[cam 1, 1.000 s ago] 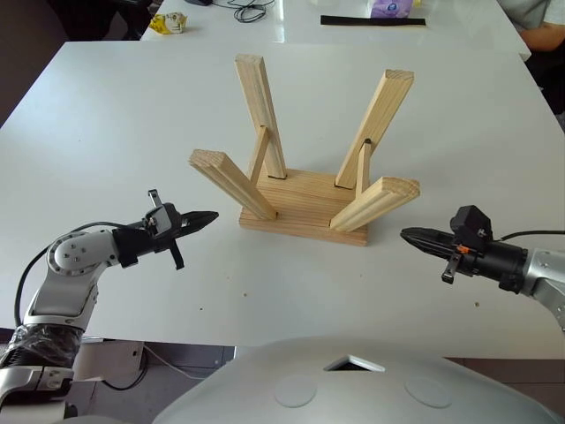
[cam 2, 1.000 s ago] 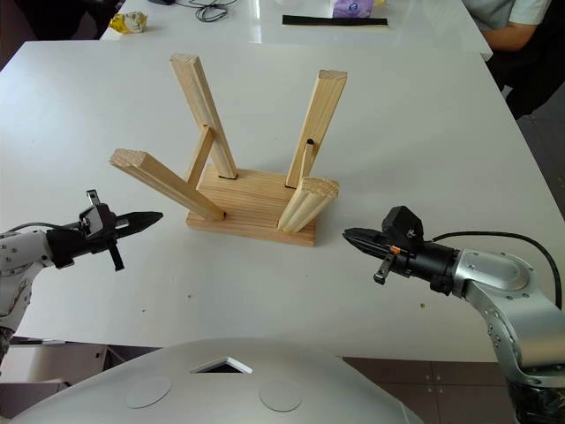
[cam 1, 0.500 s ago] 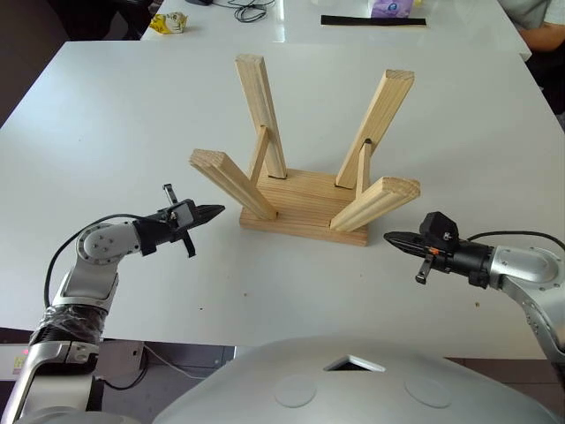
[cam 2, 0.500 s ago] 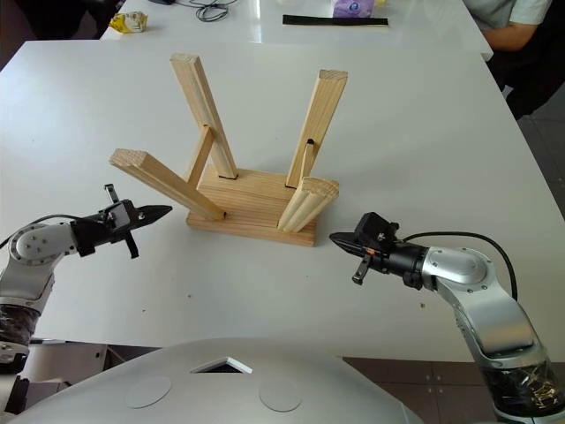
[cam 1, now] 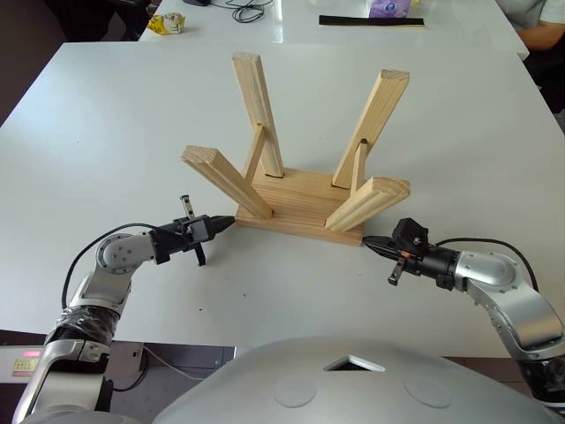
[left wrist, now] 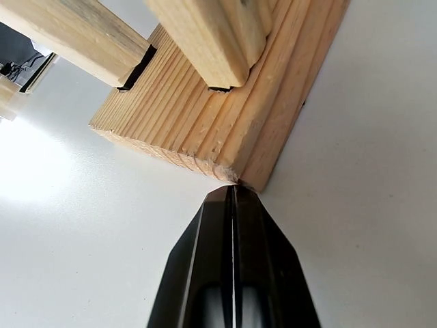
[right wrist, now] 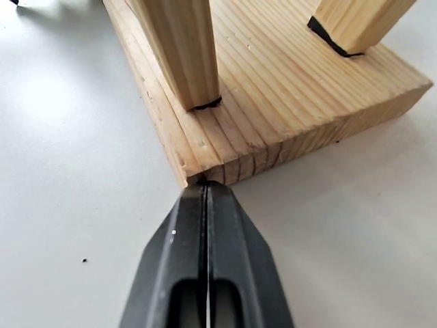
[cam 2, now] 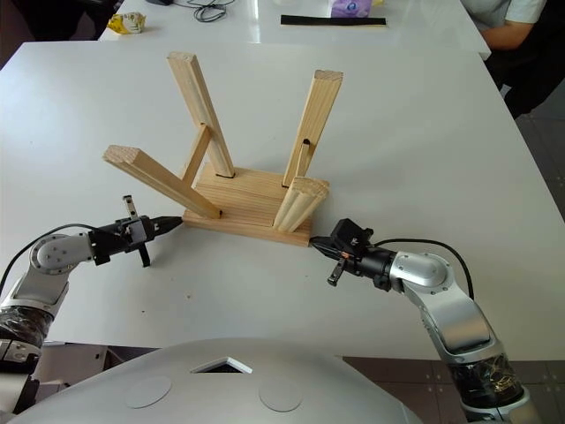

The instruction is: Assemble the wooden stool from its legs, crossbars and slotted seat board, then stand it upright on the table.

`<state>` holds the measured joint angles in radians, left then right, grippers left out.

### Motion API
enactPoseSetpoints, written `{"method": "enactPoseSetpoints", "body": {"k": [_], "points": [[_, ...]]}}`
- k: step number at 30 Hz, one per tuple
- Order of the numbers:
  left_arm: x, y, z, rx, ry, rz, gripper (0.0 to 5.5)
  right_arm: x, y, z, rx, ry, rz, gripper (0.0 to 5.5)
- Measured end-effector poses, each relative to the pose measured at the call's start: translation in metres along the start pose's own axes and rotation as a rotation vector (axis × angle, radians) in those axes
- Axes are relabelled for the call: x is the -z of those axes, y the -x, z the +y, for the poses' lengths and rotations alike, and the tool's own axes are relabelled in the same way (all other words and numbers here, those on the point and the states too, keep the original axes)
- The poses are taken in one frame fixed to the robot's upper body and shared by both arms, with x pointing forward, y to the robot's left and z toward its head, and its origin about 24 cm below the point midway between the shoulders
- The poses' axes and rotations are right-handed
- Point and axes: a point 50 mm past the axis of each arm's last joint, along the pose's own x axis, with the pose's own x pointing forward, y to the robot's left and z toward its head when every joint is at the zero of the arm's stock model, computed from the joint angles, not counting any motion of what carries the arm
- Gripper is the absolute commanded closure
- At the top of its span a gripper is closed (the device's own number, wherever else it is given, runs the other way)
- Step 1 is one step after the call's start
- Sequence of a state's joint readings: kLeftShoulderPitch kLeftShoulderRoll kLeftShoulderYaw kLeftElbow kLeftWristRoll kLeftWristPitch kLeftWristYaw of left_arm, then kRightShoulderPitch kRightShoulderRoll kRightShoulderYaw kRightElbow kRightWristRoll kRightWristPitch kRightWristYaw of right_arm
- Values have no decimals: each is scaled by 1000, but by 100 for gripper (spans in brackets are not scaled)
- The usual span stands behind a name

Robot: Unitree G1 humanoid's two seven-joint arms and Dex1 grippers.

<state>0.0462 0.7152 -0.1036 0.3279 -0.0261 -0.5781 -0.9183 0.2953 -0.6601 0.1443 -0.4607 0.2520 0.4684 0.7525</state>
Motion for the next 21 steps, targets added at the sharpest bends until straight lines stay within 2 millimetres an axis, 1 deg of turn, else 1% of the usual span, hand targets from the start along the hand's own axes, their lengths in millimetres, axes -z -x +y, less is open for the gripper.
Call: {"method": "enactPoseSetpoints", "body": {"k": [5,9,14,17,21], "points": [[0,-1,-2,3,15,-12,550,1,0,-1,24,-8,-5,548],[-2,-4,-6,15,23,-37,550,0,7,-8,52,9,2,548],[-1,-5,-3,-12,17,-41,550,4,10,-19,92,24,14,548],[-2,-9,1,-36,-1,-46,550,2,9,-24,107,55,9,548],[-3,-11,0,-37,-16,-55,550,5,4,-20,87,64,22,548]]}}
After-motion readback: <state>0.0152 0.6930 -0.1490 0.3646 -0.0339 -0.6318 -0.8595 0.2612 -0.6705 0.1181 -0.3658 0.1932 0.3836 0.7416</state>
